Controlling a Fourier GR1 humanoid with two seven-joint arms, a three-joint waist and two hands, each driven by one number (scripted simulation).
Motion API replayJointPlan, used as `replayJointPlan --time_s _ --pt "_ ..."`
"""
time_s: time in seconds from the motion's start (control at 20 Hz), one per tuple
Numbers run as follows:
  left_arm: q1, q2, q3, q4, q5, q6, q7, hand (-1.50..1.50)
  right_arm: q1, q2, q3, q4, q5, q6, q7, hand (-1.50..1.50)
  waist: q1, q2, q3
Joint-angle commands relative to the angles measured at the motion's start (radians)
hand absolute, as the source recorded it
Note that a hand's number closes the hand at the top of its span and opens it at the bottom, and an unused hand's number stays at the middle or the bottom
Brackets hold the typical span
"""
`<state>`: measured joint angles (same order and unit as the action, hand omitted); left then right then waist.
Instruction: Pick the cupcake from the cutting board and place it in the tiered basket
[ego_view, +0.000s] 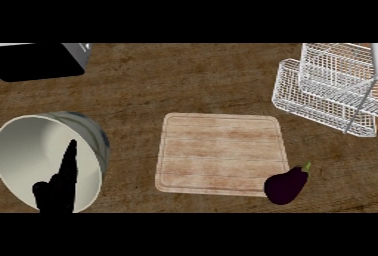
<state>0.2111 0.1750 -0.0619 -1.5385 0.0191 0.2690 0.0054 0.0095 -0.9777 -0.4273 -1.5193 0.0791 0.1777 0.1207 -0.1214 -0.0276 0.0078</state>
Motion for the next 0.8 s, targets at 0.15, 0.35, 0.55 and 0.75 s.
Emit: replayJointPlan --time_s 0.15,0.35,0.55,0.75 --pt "-0.037 -0.021 -0.041 0.077 -0.023 -0.025 0.002 0.0 0.102 -0.171 -0.375 0.011 -0.168 0.189 -0.045 1.5 0.059 0.018 -0.01" --pt "-0.106 -0.042 -0.046 0.134 -0.041 -0.022 0.006 0.0 0.14 -0.141 -0.477 -0.036 -0.161 0.232 0.018 1.5 0.092 0.024 -0.009" --pt "-0.081 -0.064 -0.085 0.099 -0.069 -0.019 0.01 0.0 0.046 -0.161 -0.41 0.03 -0.141 0.21 0.06 1.5 0.122 0.028 -0.008" --pt "-0.164 -0.083 -0.084 0.171 -0.086 -0.01 0.019 0.0 -0.116 -0.263 -0.281 0.096 -0.157 0.157 0.195 1.5 0.146 0.036 -0.009"
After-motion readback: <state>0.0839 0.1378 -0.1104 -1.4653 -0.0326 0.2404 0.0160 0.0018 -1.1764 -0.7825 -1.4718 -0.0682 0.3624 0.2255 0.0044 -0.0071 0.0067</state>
